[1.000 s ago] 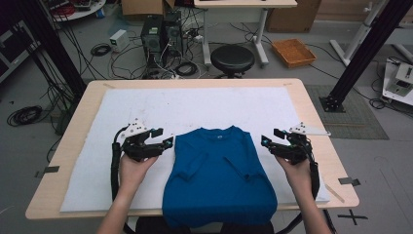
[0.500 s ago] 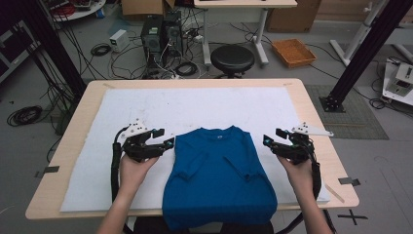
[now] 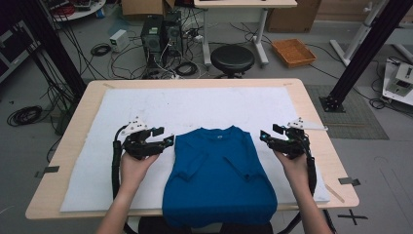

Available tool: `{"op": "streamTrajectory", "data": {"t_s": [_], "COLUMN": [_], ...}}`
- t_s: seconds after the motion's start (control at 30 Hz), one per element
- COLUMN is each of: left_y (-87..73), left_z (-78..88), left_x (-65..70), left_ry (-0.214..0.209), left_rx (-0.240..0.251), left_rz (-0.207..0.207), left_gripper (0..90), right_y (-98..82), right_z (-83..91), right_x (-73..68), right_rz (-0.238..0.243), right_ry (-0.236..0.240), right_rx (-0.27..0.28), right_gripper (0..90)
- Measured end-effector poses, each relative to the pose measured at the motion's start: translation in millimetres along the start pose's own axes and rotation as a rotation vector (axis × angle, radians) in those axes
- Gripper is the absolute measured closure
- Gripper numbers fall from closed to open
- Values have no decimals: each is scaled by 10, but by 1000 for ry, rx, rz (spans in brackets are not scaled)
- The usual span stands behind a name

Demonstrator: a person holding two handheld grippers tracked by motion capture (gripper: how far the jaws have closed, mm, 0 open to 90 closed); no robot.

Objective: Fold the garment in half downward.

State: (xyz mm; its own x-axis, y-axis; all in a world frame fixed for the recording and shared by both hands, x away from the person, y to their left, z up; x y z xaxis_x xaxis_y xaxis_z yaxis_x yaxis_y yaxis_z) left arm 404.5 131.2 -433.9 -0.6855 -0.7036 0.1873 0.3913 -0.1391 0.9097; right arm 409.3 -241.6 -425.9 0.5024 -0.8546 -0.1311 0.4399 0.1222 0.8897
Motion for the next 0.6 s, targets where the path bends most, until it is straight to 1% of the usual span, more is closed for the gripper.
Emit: {"op": "streamTrajectory", "data": {"t_s": [0.03, 0.07, 0.13, 0.17, 0.2, 0.23, 0.27, 0.33, 0.47, 0.5, 0.53, 0.6], "left_y": [0, 22, 35, 37, 37, 35, 30, 16, -7, -7, -21, -46], "left_z": [0, -73, -161, -209, -209, -261, -367, -472, -653, -653, -728, -804], "left_x": [0, -29, -53, -64, -64, -72, -90, -103, -120, -120, -128, -140], "left_ry": [0, -1, 4, 8, 8, 6, 6, 8, 13, 13, 14, 21], "left_rx": [0, -6, -18, -25, -25, -35, -53, -83, -122, -122, -137, -163], "left_rz": [0, 20, 43, 51, 51, 59, 66, 74, 80, 80, 77, 75], "left_gripper": [407, 409, 410, 412, 413, 414, 415, 424, 432, 435, 453, 459], "right_y": [0, 17, 31, 32, 27, 19, 9, -9, -29, -36, -39, -54], "right_z": [0, -72, -149, -187, -227, -270, -314, -411, -608, -655, -702, -788], "right_x": [0, 20, 31, 31, 38, 48, 52, 53, 37, 27, 20, 5], "right_rz": [0, -1, 0, -3, -7, -6, -10, -19, -22, -18, -11, -2], "right_ry": [0, -5, 0, 5, 4, 1, 1, 7, 10, 11, 9, 3], "right_rx": [0, -13, -21, -24, -32, -41, -54, -79, -131, -146, -153, -183], "right_gripper": [377, 391, 421, 442, 455, 466, 477, 508, 541, 550, 557, 570]}}
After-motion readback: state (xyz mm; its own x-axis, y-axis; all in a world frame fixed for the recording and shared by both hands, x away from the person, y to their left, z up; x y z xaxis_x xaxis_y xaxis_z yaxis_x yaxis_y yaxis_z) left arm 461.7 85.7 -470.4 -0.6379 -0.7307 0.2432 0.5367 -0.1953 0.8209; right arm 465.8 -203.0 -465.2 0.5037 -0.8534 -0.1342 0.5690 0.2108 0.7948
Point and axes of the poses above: each handheld gripper's, and its own axes: z roughly backward along the jaws, y roughly out of its top, x roughly to its right, the point moved 8 cm from there along -z, roughly forward along the jaws, and after that the axes turned 1 degree about -y, right-handed, at the moved point
